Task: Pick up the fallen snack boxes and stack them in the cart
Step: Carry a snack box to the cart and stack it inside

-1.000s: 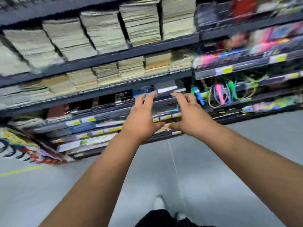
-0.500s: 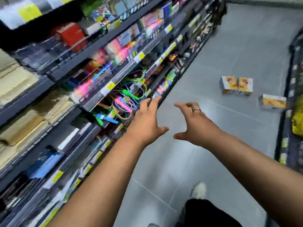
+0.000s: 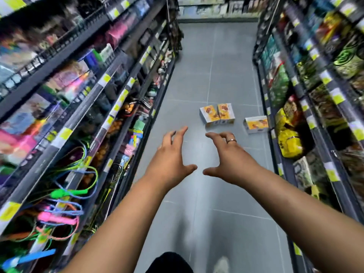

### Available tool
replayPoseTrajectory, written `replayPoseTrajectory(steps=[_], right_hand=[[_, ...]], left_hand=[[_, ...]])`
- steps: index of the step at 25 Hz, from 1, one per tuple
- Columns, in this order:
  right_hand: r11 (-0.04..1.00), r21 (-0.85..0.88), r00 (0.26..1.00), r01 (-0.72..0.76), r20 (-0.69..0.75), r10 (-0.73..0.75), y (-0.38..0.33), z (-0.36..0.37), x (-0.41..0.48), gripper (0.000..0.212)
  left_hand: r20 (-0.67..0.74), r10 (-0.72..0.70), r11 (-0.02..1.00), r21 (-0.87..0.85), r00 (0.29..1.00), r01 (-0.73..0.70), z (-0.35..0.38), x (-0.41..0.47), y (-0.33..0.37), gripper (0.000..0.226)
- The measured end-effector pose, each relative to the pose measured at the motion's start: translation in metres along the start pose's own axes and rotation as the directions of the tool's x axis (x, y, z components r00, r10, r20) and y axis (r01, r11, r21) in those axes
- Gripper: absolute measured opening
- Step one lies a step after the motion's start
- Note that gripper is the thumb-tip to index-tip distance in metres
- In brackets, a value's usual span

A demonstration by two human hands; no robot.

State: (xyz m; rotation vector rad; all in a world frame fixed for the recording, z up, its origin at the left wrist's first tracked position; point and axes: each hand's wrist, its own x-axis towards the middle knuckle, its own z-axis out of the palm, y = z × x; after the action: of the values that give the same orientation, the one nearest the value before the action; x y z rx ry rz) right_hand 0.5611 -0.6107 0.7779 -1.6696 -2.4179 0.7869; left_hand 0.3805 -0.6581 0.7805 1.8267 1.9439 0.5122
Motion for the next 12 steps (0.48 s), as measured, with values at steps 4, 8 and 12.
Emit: replayPoseTrajectory(steps=[4,8,12], right_hand=[[0.998,0.013,0.998,-0.069,0.007,0.069,0.019,-0.015,0.075,0.1],[0.991,0.034,0.991,-0.132,-0.031,0.133,0.017,-0.032,0.166,0.102],[0.974,0.095,0.975,-0.204,-0.07,0.21,0.012,-0.048,0.259,0.102]], left_hand=[[0.057,0.021,1.0,-0.001,0.998,-0.021,0.004,0.088,-0.012,0.103],[0.084,0.085,0.996,0.004,0.993,-0.086,-0.011,0.192,-0.037,0.103],[0.107,0.15,0.987,0.044,0.983,-0.156,-0.043,0.298,-0.062,0.104]])
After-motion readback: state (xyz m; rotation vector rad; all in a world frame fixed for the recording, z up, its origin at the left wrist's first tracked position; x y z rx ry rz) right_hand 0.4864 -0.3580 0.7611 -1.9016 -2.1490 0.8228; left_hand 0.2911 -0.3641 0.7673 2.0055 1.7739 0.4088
